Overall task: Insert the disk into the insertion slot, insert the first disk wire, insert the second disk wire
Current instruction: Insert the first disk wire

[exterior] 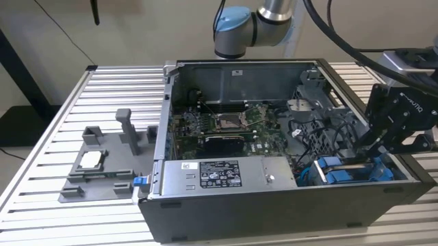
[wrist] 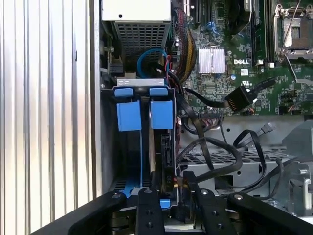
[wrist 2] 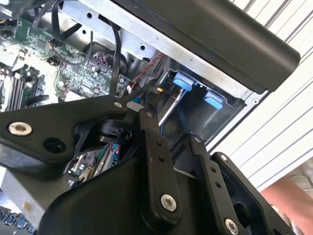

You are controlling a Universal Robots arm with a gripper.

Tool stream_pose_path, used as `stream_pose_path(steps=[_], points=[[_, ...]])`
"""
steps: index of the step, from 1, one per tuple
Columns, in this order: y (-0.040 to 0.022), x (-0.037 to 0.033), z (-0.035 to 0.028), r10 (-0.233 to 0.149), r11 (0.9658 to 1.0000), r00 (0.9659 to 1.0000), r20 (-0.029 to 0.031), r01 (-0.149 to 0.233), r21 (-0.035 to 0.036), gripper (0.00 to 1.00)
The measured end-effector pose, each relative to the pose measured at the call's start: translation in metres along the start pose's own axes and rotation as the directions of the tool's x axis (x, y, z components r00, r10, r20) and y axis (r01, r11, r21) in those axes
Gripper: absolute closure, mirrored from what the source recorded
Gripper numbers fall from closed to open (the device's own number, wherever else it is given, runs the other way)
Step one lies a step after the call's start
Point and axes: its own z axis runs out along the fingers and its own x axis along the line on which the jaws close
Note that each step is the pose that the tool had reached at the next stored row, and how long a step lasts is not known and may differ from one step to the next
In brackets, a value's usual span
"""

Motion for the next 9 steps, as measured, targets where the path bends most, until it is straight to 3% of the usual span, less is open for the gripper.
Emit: stream_pose_path(steps=[9], points=[[0.0065,-0.0063,-0.0067,0.000,1.0000,1.0000,0.0002,0.000,0.0050,0.67]])
